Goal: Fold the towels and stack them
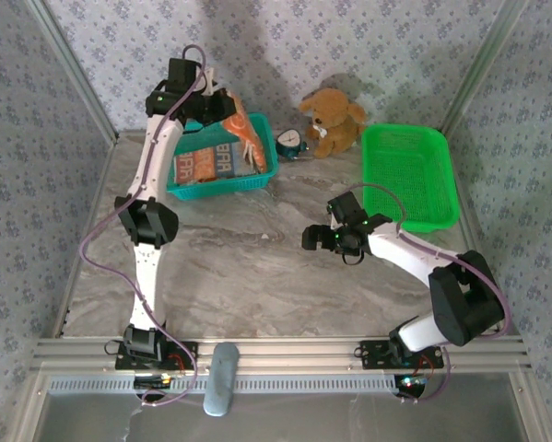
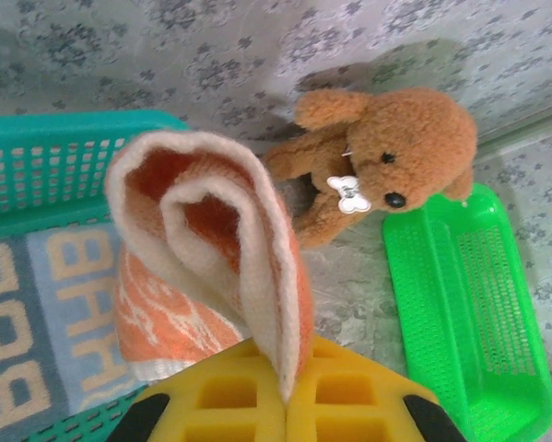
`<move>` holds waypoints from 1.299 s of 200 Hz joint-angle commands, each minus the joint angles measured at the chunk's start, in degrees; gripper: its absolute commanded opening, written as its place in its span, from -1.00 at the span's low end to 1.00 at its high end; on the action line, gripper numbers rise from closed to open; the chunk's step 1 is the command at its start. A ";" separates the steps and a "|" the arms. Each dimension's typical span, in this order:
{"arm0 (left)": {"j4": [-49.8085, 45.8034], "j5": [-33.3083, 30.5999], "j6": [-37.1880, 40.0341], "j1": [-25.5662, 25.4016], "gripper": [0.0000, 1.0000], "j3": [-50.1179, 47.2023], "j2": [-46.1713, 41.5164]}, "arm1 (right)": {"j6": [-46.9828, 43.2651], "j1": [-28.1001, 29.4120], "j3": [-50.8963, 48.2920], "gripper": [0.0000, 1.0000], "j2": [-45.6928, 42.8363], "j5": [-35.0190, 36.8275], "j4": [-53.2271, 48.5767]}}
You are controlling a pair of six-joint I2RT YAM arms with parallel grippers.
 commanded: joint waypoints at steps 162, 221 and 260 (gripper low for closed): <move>4.12 -13.45 -0.95 6.53 -1.00 -27.50 -13.79 | -0.13 0.68 2.25 1.00 2.96 -1.29 0.87; 5.33 -15.71 -0.57 8.15 -1.00 -30.02 -11.73 | -0.18 0.87 2.20 1.00 2.61 -1.04 0.23; 5.22 -18.72 0.22 9.39 -1.00 -31.63 -10.08 | -0.09 0.87 1.98 1.00 2.06 -0.76 -0.38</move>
